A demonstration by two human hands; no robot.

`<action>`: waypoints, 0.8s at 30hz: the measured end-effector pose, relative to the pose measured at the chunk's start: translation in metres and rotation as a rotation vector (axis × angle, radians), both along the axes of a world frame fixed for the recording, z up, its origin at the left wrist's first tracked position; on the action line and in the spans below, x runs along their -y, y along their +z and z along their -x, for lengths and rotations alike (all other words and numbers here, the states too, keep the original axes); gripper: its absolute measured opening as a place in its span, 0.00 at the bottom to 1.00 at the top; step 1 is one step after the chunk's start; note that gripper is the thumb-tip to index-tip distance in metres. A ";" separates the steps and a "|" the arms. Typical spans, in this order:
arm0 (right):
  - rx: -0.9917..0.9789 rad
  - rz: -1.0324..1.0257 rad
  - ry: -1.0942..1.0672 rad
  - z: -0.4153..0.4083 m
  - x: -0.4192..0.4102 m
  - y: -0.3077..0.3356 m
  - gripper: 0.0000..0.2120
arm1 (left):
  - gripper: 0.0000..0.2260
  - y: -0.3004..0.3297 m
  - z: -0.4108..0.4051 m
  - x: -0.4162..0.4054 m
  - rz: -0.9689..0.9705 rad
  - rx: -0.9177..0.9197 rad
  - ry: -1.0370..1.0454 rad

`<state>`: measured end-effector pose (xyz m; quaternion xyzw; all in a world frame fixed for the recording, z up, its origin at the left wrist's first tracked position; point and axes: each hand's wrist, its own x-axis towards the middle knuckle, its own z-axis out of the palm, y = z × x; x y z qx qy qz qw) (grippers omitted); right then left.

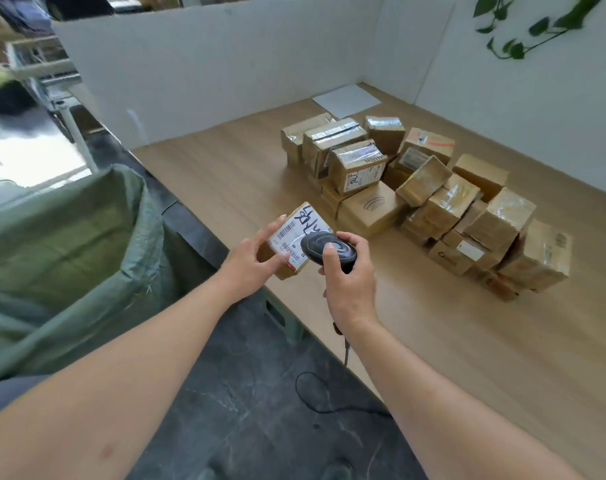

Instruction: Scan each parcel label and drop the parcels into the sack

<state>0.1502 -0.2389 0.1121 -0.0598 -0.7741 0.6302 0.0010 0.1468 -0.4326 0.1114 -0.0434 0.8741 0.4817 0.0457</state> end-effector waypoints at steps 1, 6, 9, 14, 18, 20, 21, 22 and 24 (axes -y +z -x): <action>-0.005 -0.001 0.015 -0.004 0.017 0.000 0.12 | 0.29 0.000 -0.008 0.017 0.001 -0.008 0.021; -0.025 -0.005 0.090 -0.031 0.112 -0.005 0.11 | 0.30 -0.012 -0.048 0.114 0.007 -0.008 0.101; -0.022 -0.003 0.121 -0.046 0.170 -0.009 0.11 | 0.30 -0.017 -0.069 0.171 -0.017 0.004 0.127; -0.003 -0.021 0.209 -0.064 0.253 -0.013 0.10 | 0.30 -0.022 -0.097 0.255 0.024 0.013 0.225; 0.039 -0.015 0.280 -0.061 0.305 -0.015 0.10 | 0.30 -0.033 -0.111 0.316 0.069 0.062 0.292; 0.054 -0.029 0.317 -0.055 0.328 -0.017 0.10 | 0.31 -0.041 -0.113 0.343 0.090 0.084 0.339; 0.067 -0.030 0.333 -0.052 0.339 -0.019 0.10 | 0.31 -0.045 -0.113 0.356 0.096 0.097 0.362; 0.085 -0.029 0.346 -0.047 0.350 -0.023 0.10 | 0.31 -0.050 -0.112 0.369 0.105 0.114 0.385; 0.116 -0.024 0.376 -0.036 0.372 -0.031 0.10 | 0.31 -0.059 -0.109 0.393 0.132 0.156 0.415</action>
